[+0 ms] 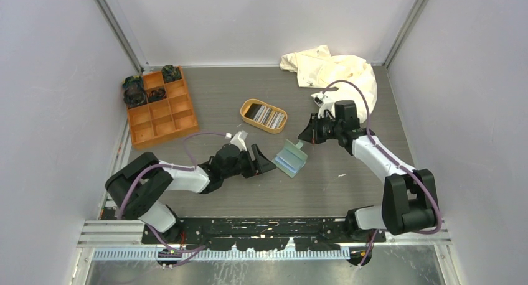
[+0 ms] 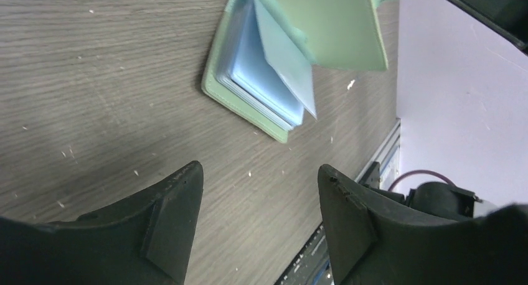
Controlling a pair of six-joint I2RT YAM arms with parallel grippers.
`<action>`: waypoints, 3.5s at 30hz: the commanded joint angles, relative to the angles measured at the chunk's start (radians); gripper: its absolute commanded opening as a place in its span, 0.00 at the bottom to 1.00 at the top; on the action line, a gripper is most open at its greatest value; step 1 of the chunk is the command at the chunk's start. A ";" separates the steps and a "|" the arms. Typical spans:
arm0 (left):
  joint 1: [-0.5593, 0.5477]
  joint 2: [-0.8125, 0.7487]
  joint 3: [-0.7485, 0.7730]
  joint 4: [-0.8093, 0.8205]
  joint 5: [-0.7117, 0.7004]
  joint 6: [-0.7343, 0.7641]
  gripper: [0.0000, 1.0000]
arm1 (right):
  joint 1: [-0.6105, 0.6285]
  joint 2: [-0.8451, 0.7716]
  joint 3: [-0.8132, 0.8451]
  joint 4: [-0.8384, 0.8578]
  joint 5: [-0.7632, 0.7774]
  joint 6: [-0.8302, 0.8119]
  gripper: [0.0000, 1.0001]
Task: Put the credit cards into the card holder
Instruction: Open the card holder at the center of the board.
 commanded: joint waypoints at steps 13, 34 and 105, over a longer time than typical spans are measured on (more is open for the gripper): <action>-0.010 0.198 0.097 0.094 -0.032 -0.011 0.58 | 0.003 0.175 0.156 -0.267 0.249 -0.295 0.01; -0.008 0.290 0.220 0.003 -0.048 0.098 0.07 | -0.016 0.375 0.393 -0.654 0.448 -0.467 0.18; -0.018 0.196 0.289 -0.162 -0.013 0.024 0.38 | 0.101 0.553 0.428 -0.775 0.348 -0.539 0.23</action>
